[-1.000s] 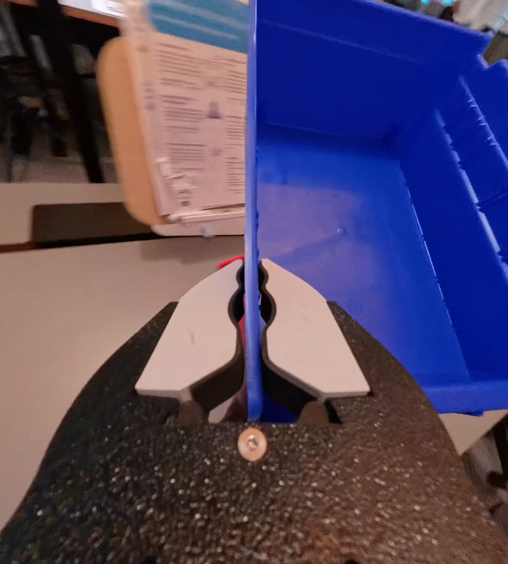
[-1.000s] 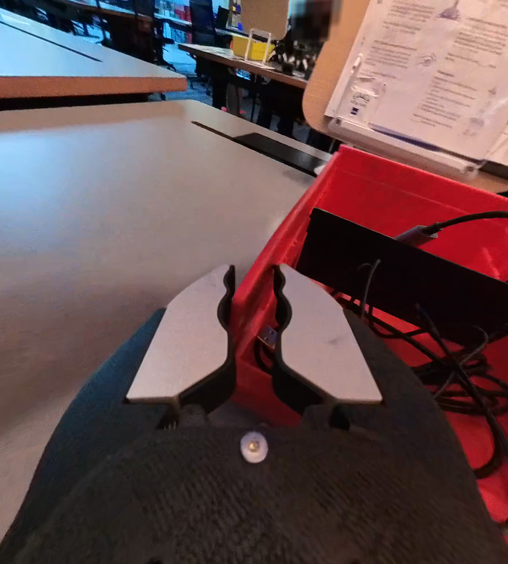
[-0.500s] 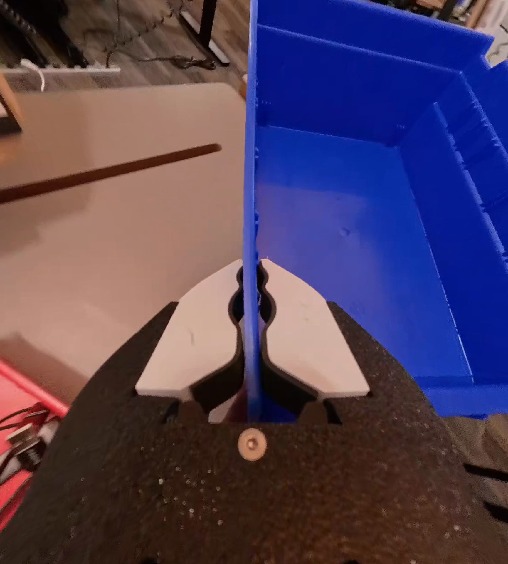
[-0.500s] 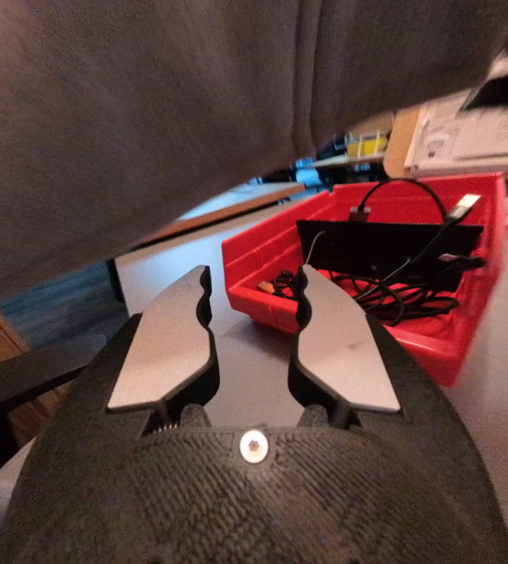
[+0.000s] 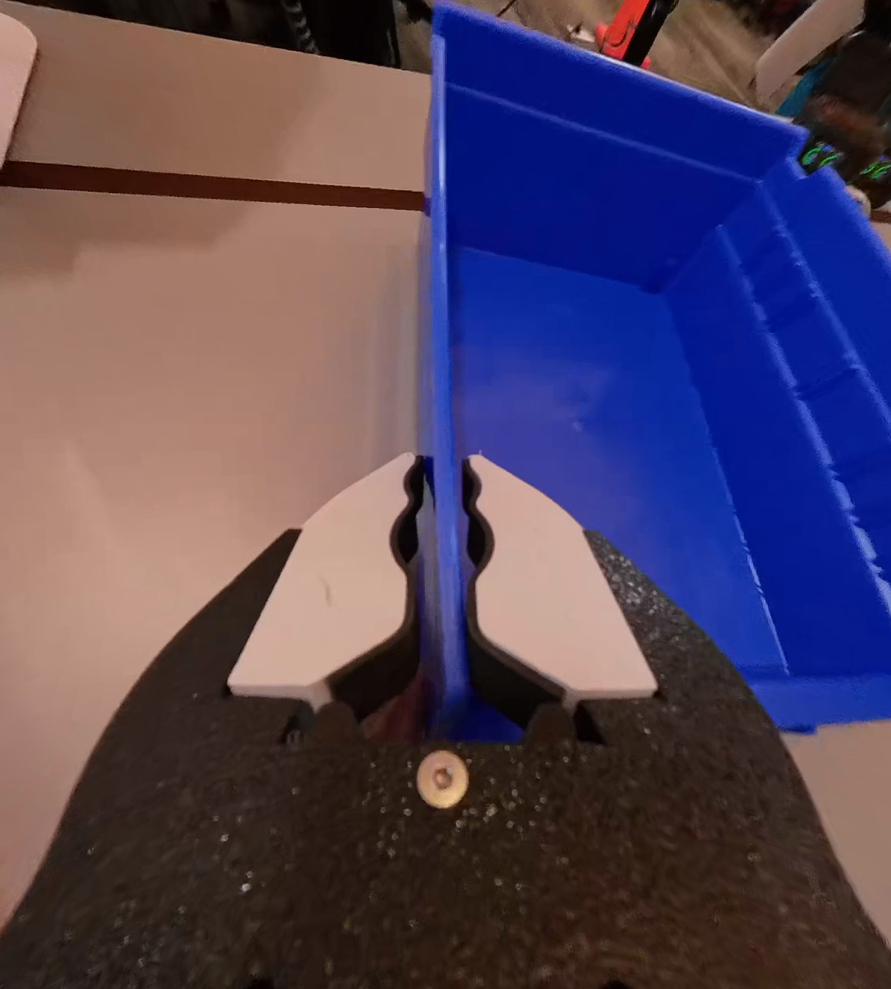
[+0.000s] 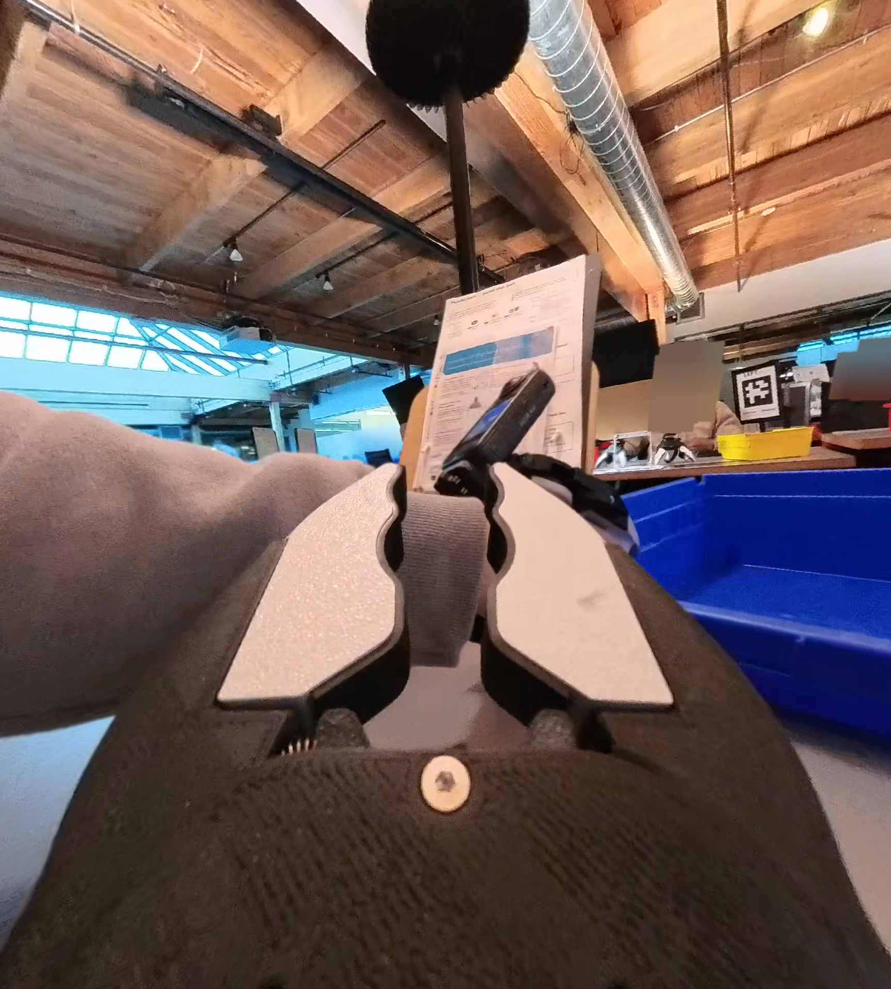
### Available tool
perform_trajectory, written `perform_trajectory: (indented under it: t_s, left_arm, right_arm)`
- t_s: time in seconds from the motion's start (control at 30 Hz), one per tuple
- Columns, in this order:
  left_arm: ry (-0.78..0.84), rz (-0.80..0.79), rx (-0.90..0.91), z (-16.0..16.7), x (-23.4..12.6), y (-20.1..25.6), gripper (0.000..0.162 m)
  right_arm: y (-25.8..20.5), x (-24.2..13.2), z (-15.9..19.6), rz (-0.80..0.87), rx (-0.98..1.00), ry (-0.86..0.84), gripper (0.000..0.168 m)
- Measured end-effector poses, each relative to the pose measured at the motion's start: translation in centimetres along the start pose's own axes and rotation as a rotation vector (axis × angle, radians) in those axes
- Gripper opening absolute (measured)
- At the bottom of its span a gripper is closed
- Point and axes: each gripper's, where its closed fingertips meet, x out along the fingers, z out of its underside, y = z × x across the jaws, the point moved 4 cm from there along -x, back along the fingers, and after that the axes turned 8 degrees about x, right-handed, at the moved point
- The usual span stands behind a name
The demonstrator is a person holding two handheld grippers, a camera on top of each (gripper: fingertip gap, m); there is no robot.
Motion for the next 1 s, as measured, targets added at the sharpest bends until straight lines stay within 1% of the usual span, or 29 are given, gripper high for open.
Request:
perform_trajectory:
  t_s: [0.03,0.1,0.13,0.17,0.2,0.23,0.3,0.33,0.37,0.4,0.43,0.47,0.5,0.53,0.57,0.6,0.63,0.67,0.73,0.8,0.83,0.87,0.9,0.93,0.97,1.0]
  left_arm:
    - [0.007,0.034,-0.003,-0.1,0.1,0.7,0.024]
    - [-0.008,0.147,0.066,-0.2,-0.1,2.5,0.057]
    - [-0.026,0.133,0.122,-0.2,-0.5,2.5,0.076]
    - [-0.035,0.055,0.173,-0.3,-1.2,1.8,0.085]
    - [-0.034,-0.025,0.22,-0.7,-2.2,0.9,0.07]
    - [-0.016,-0.065,0.266,-1.1,-3.7,0.2,0.06]
    - [0.07,-0.025,0.349,-2.0,-7.8,-0.8,0.081]
    - [0.148,0.007,0.348,-2.6,-10.4,-1.5,0.088]
    - [0.237,0.05,0.307,-3.2,-13.2,-2.3,0.089]
    - [0.31,0.085,0.265,-3.5,-16.2,-3.6,0.082]
    - [0.375,0.078,0.195,-3.8,-19.2,-5.2,0.08]
    - [0.481,0.092,0.076,-4.7,-22.5,-6.6,0.078]
    - [0.639,0.181,-0.032,-6.0,-26.1,-7.2,0.066]
    - [0.786,0.281,-0.083,-7.2,-29.6,-7.4,0.039]
    - [0.88,0.331,-0.088,-8.0,-32.3,-7.8,0.018]
    - [0.913,0.33,-0.063,-8.4,-34.0,-8.3,0.019]
    - [0.888,0.288,-0.011,-8.4,-35.0,-9.1,0.031]
    - [0.825,0.211,0.069,-7.9,-35.3,-10.1,0.047]
    - [0.664,0.024,0.298,-6.0,-34.9,-13.0,0.064]
    - [0.516,-0.174,0.546,-4.1,-34.2,-17.9,0.081]
    - [0.466,-0.268,0.637,-3.5,-34.0,-21.0,0.082]
    - [0.408,-0.315,0.705,-2.8,-33.6,-24.0,0.08]
    - [0.319,-0.312,0.744,-1.9,-32.9,-27.1,0.082]
    - [0.204,-0.296,0.733,-0.7,-32.1,-30.2,0.086]
    - [0.091,-0.254,0.689,0.8,-31.3,-33.1,0.087]
    - [0.012,-0.181,0.633,2.3,-30.4,-35.2,0.091]
  right_arm:
    - [-0.1,0.0,0.0,0.009,-0.028,0.003,0.028]
    - [0.0,0.1,0.0,0.028,-0.047,0.002,0.028]
    - [0.0,0.1,0.0,0.028,-0.045,0.001,0.027]
    - [0.1,0.1,0.0,0.031,-0.045,0.002,0.027]
    - [0.1,0.0,-0.1,0.04,-0.048,0.006,0.027]
    - [0.2,0.0,-0.1,0.048,-0.049,0.011,0.026]
    - [0.2,0.0,-0.1,0.053,-0.051,0.01,0.026]
    - [0.2,0.0,-0.1,0.051,-0.054,0.005,0.026]
    - [0.1,0.1,0.0,0.049,-0.059,0.001,0.026]
    - [0.0,0.1,0.0,0.046,-0.065,-0.004,0.026]
    - [0.0,0.1,0.1,0.043,-0.07,-0.008,0.026]
    - [0.0,0.2,0.1,0.044,-0.071,-0.013,0.026]
    - [0.0,0.3,0.1,0.046,-0.068,-0.017,0.025]
    - [0.1,0.3,0.2,0.051,-0.065,-0.017,0.024]
    - [0.3,0.5,0.2,0.057,-0.062,-0.013,0.024]
    - [0.4,0.6,0.3,0.062,-0.059,-0.012,0.024]
    - [0.4,0.7,0.3,0.061,-0.059,-0.019,0.024]
    - [0.3,0.8,0.4,0.056,-0.067,-0.026,0.024]
    - [-0.2,0.7,0.5,0.049,-0.108,-0.021,0.023]
    - [-0.8,0.7,0.6,0.034,-0.149,-0.024,0.021]
    - [-0.9,0.7,0.7,0.031,-0.162,-0.031,0.021]
    - [-1.0,0.8,0.8,0.031,-0.174,-0.038,0.021]
    - [-1.1,0.9,0.8,0.034,-0.184,-0.044,0.021]
    - [-1.2,0.9,0.9,0.037,-0.194,-0.051,0.021]
    - [-1.3,1.0,1.0,0.037,-0.203,-0.057,0.021]
    - [-1.3,1.1,1.1,0.036,-0.212,-0.063,0.021]
